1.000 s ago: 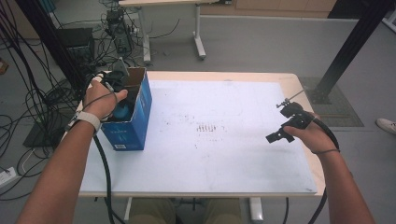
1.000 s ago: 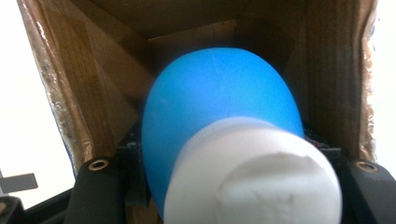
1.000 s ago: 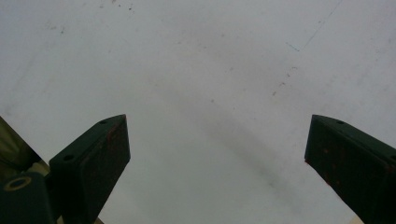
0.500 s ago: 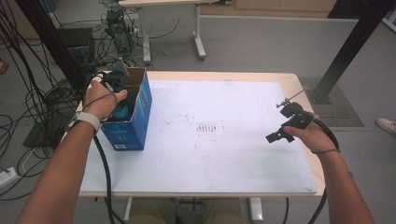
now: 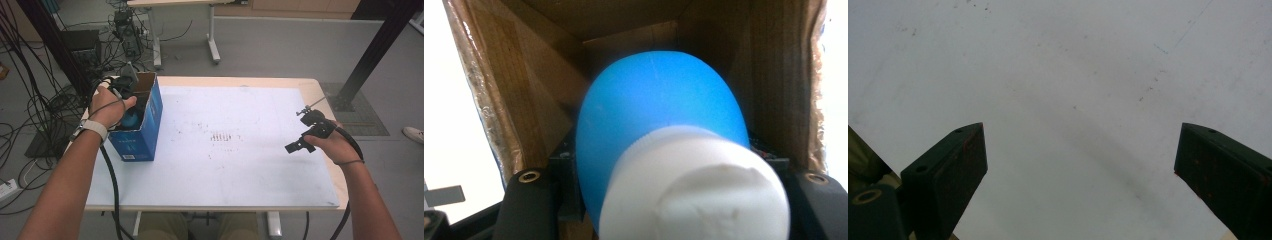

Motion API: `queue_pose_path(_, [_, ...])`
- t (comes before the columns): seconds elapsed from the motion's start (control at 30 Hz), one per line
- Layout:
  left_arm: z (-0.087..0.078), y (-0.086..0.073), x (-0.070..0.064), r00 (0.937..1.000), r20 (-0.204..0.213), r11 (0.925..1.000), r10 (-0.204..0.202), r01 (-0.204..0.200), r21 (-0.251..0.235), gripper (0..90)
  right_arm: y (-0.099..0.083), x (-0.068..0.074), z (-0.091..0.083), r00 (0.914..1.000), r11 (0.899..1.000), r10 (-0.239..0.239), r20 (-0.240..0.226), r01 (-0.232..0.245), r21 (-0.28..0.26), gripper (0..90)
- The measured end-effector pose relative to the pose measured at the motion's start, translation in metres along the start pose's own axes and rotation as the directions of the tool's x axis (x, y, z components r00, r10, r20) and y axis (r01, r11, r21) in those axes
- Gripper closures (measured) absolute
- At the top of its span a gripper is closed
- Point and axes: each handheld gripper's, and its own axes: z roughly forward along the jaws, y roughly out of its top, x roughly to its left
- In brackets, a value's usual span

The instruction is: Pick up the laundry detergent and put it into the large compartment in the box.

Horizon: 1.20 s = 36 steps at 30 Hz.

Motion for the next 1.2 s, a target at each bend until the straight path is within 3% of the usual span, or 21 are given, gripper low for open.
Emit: queue_pose_path(1.2, [0.0, -0.0017, -0.0012, 1.0, -0.001, 1.0, 0.007, -0.007, -0.006, 36.3, 0.0007, 0.0012, -0.0012, 1.0, 1.0, 0.001, 0.0, -0.001, 0.0, 6.3])
